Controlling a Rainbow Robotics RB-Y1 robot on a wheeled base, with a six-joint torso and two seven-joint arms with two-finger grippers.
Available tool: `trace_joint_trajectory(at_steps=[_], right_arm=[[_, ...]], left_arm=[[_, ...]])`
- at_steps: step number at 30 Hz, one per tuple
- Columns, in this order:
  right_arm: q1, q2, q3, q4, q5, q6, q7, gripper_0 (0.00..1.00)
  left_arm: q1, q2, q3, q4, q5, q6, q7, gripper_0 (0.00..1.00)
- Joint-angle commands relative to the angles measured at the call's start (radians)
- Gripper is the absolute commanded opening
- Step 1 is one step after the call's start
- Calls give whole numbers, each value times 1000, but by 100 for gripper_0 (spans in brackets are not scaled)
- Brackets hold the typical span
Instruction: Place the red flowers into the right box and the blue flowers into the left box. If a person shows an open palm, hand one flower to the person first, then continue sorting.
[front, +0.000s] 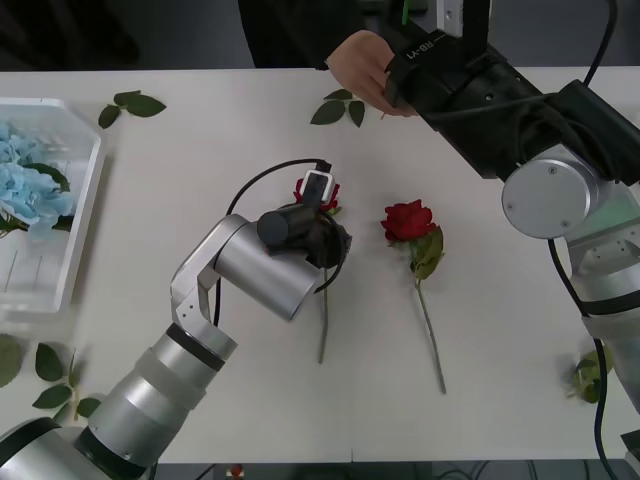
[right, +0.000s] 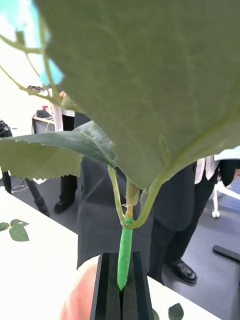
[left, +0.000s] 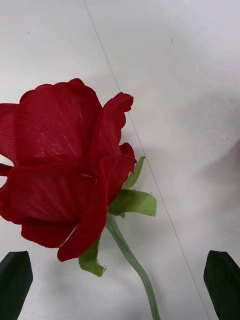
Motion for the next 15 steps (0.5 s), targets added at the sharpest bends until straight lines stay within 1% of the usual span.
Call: trace_joint_trajectory(at_steps=[1,2,3,4,5,6,15], right_arm=[[-13,3,0,-35,1,-12,25,7],[-13,3,0,-35,1,-12,25,27],[-13,3,0,-35,1,-12,25,69],[-13,3,0,-35,1,-12,25,91],[-13,3,0,-35,1,-12,25,98],[-13,3,0,-35,1,-12,25,100],[-13,3,0,-35,1,-12,25,100]], left_arm=[[-5,23,5,-21,3,-8,33,100],[-7,23,5,-21,3,-8,33,100],[-5,24,5,-21,3,-8,33,100],[-7,26,5,-21,4,-8,31,100],[-5,24,5,-21,4,-8,33,100],[-5,24,3,-21,4,-8,33,100],[-5,26,5,-21,7,-8,33,100]])
